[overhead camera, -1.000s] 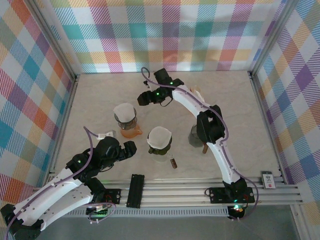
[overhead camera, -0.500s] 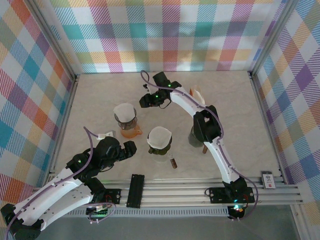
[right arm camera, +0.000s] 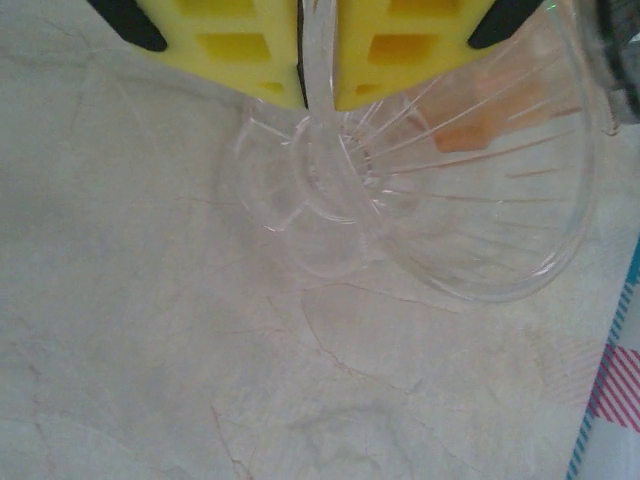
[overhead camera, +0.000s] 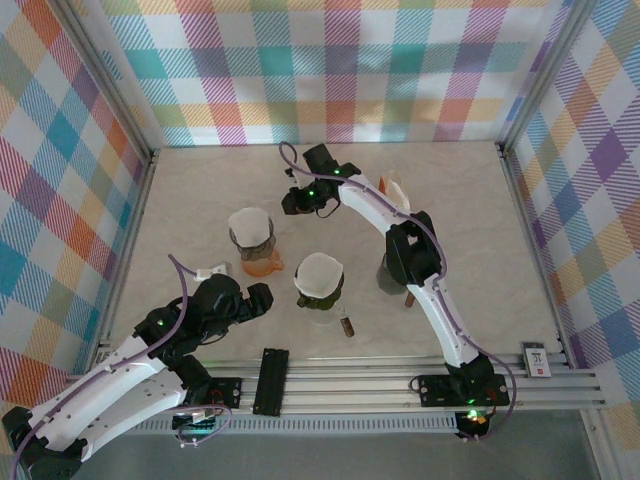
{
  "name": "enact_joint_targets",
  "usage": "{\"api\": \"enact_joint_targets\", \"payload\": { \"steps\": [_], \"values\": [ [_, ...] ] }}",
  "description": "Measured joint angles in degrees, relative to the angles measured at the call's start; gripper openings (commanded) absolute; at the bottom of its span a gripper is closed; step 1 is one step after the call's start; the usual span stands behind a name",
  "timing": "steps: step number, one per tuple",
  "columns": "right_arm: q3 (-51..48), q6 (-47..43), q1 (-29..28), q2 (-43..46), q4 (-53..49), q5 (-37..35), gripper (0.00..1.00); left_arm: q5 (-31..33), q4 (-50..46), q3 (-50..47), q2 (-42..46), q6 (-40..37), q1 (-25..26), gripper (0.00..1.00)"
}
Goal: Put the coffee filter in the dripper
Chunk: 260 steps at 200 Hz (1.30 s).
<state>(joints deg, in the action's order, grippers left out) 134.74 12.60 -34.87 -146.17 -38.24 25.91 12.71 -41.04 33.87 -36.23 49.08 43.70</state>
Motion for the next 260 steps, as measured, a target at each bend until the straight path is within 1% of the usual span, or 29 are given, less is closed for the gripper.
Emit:
{"api": "enact_joint_targets", "payload": {
  "steps": [34,74,99,141,190,217,240,257,260],
  "values": [
    [-0.4,1.7,0.0,1.5,-0.2,-4.7,0.08,0.0,0.0,0.0,0.4,0.4,0.0,1.0],
    [-5.5,3.1,0.7,6.0,-0.7,-11.2,0.07,0.0,0.0,0.0,0.9,0.7,0.0,1.0],
    [-13.9,3.8,1.8,11.7,-0.4,-14.4,0.07,0.0,0.0,0.0,1.2,0.7,0.0,1.0],
    [-32.7,4.8,4.7,24.9,1.2,-19.1,0.08,0.0,0.7,0.0,0.4,0.6,0.0,1.0],
    [-52.5,5.7,9.4,38.9,4.2,-22.4,0.09,-1.2,2.7,-1.2,-2.1,0.6,0.0,1.0],
    [-59.1,6.3,12.2,43.3,5.9,-23.6,0.11,-1.9,4.1,-1.2,-3.7,0.4,0.0,1.0],
    [-62.0,6.5,13.8,45.2,6.7,-24.2,0.14,-2.6,4.8,-1.2,-4.6,0.2,0.0,1.0],
    [-62.2,6.5,14.3,45.4,7.0,-25.1,0.19,-2.8,5.4,-1.2,-5.1,0.0,0.0,1.0],
    [-62.2,6.4,14.3,45.4,7.0,-25.4,0.21,-2.9,5.4,-1.2,-5.2,0.0,0.0,1.0]
  ]
}}
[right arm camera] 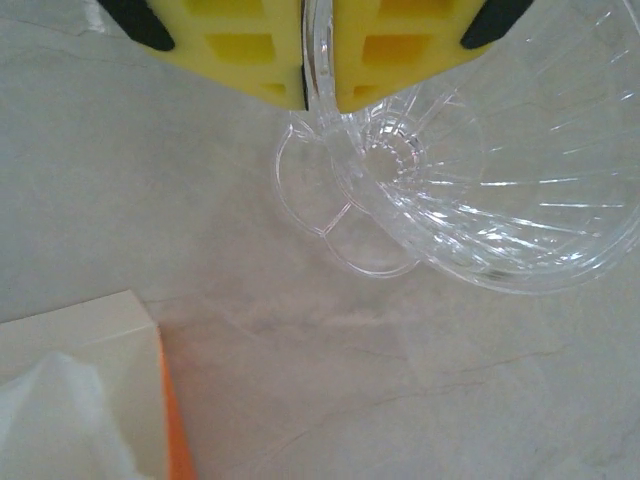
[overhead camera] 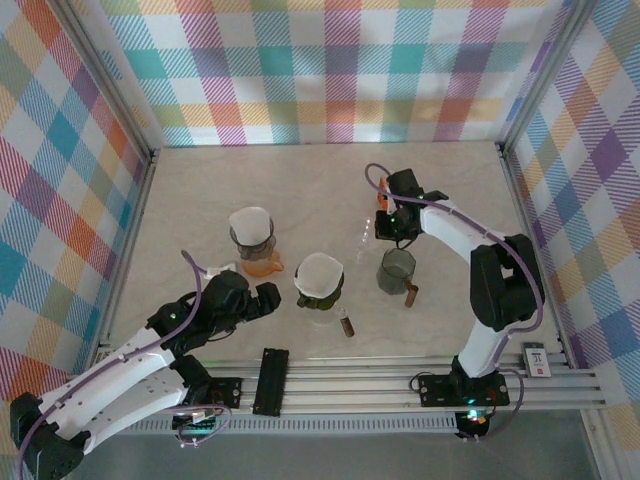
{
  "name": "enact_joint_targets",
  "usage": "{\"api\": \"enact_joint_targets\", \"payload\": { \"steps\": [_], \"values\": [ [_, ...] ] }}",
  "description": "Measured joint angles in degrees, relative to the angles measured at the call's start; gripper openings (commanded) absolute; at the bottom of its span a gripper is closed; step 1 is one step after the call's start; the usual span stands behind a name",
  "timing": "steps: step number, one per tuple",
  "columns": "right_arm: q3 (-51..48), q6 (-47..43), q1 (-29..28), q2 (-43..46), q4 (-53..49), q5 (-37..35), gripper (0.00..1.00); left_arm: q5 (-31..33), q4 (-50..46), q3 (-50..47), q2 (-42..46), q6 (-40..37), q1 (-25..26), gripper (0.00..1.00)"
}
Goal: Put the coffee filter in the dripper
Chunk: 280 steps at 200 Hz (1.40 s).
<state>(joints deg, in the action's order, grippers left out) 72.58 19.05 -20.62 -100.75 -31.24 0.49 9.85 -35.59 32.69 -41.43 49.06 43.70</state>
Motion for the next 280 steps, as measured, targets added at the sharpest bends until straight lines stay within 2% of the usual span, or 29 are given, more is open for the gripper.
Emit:
{"api": "enact_joint_targets", "payload": {
  "steps": [32,60,85,149,199,280],
  "values": [
    [-0.1,0.1,0.0,0.1,0.3,-1.4,0.37,-0.4,0.0,0.0,-0.5,0.0,0.0,1.0],
    [-0.5,0.2,0.0,2.3,0.7,-1.4,0.6,-1.0,0.3,-0.3,-0.5,0.0,0.0,0.99],
    [-1.7,1.1,0.0,7.3,1.9,-0.8,0.67,-2.1,1.6,-0.8,-1.5,0.0,0.0,0.97],
    [-12.6,2.4,-4.8,25.9,3.3,-1.6,0.7,-6.8,7.8,-2.1,-8.1,-0.7,0.0,0.86],
    [-20.8,3.5,-7.3,39.4,-0.2,-3.1,0.7,-9.0,12.5,-2.2,-13.9,-1.4,0.0,0.81],
    [-29.1,4.8,-12.7,51.5,-4.3,-2.4,0.7,-10.5,16.3,-2.0,-19.5,-2.3,0.0,0.8]
  ]
}}
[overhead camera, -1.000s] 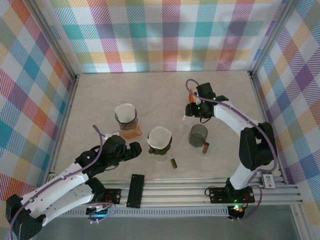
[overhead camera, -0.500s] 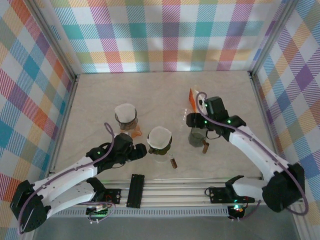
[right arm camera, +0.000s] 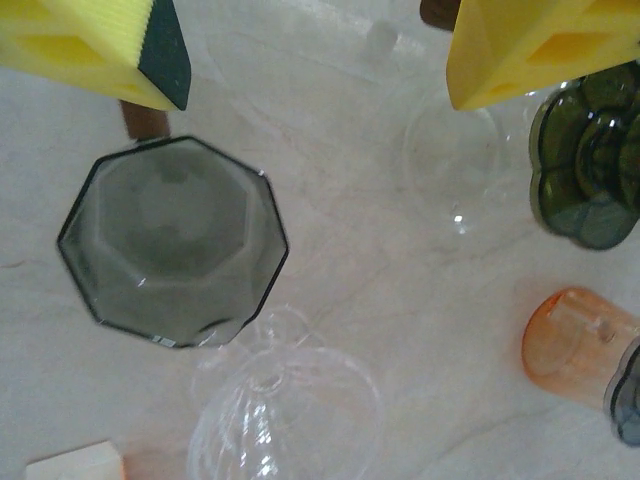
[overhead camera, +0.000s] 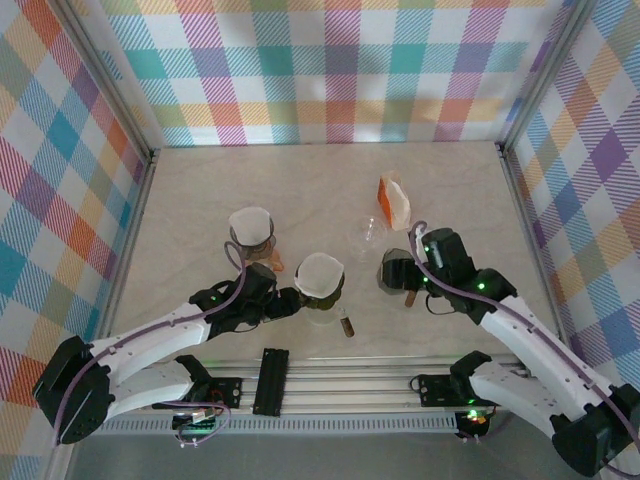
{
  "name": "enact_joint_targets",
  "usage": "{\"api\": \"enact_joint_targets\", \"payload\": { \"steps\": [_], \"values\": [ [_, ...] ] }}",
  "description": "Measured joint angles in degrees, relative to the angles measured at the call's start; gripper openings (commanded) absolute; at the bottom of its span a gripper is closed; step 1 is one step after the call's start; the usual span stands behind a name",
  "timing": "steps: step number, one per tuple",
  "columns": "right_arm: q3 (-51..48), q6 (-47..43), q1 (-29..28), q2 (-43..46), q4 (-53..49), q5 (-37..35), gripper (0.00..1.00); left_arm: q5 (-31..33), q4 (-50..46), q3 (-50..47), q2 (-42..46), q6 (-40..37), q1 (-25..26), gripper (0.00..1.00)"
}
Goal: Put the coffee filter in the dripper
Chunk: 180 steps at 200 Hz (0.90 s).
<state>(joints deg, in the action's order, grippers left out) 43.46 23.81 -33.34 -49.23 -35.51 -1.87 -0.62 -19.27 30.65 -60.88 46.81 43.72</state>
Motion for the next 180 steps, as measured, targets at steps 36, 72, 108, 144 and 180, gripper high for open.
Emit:
{"api": "enact_joint_targets", "payload": {
  "steps": [36,72,108,144,180],
  "values": [
    [-3.3,0.9,-3.0,3.1,-0.1,1.3,0.72,-0.3,0.1,0.4,-1.3,-0.1,0.0,0.8],
    [-5.9,1.5,-6.5,4.3,0.2,1.9,0.75,-0.2,-1.2,0.7,-0.5,-0.1,0.0,0.8],
    [-9.5,2.8,-11.5,4.2,3.4,2.1,0.87,-0.2,-5.4,0.9,4.8,0.2,0.0,0.83],
    [-14.4,4.3,-17.6,2.6,9.6,2.1,0.9,-0.5,-8.9,0.9,8.1,0.6,0.0,0.85],
    [-19.1,4.9,-22.6,-3.3,19.5,0.4,0.91,-1.7,-6.9,-1.2,7.2,1.9,0.1,0.81]
  ]
}}
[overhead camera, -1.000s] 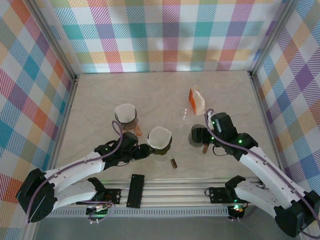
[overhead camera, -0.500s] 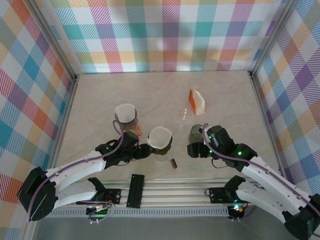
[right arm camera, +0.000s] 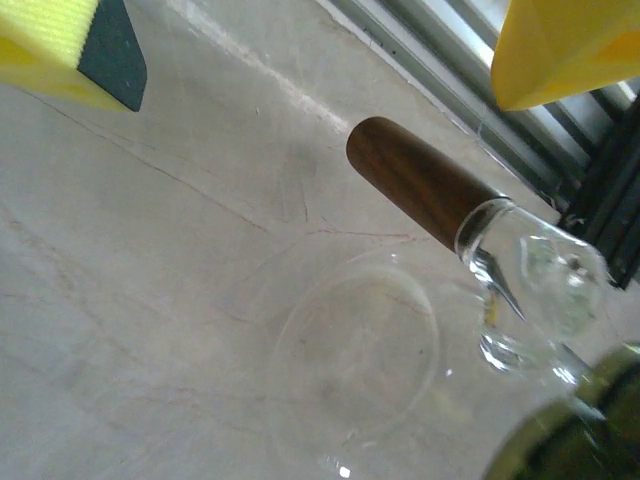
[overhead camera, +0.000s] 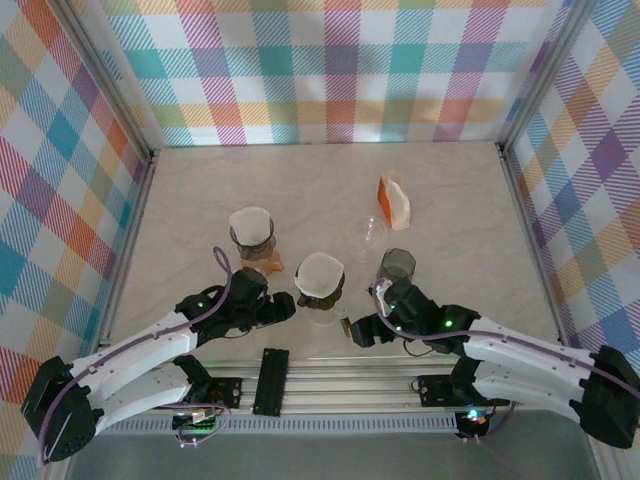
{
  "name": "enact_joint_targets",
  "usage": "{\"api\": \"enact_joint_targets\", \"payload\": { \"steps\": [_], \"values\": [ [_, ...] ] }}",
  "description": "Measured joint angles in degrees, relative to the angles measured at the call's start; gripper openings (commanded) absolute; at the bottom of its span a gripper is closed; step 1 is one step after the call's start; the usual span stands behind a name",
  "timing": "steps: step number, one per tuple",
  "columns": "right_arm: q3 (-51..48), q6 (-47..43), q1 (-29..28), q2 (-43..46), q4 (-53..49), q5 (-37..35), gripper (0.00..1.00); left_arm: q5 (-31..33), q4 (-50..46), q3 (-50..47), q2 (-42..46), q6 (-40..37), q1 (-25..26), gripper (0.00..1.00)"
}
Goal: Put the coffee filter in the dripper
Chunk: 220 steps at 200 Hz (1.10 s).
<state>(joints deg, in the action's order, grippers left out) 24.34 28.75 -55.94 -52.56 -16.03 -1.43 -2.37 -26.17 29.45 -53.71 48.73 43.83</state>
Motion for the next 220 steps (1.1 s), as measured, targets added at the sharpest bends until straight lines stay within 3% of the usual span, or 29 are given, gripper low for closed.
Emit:
{"api": "enact_joint_targets", "payload": {
  "steps": [81,153,220],
  "values": [
    [-2.8,-0.5,-3.6,-9.5,18.4,-4.5,0.92,-1.5,4.7,-1.1,-4.5,0.9,0.3,0.75],
    [-4.6,-0.4,-6.0,-11.7,24.2,-7.4,0.92,-2.8,7.3,-1.1,-7.5,1.0,0.4,0.73],
    [-5.2,1.2,-7.0,-19.1,30.6,-10.4,0.9,-3.2,10.1,-1.1,-9.8,1.4,1.1,0.72]
  ]
}}
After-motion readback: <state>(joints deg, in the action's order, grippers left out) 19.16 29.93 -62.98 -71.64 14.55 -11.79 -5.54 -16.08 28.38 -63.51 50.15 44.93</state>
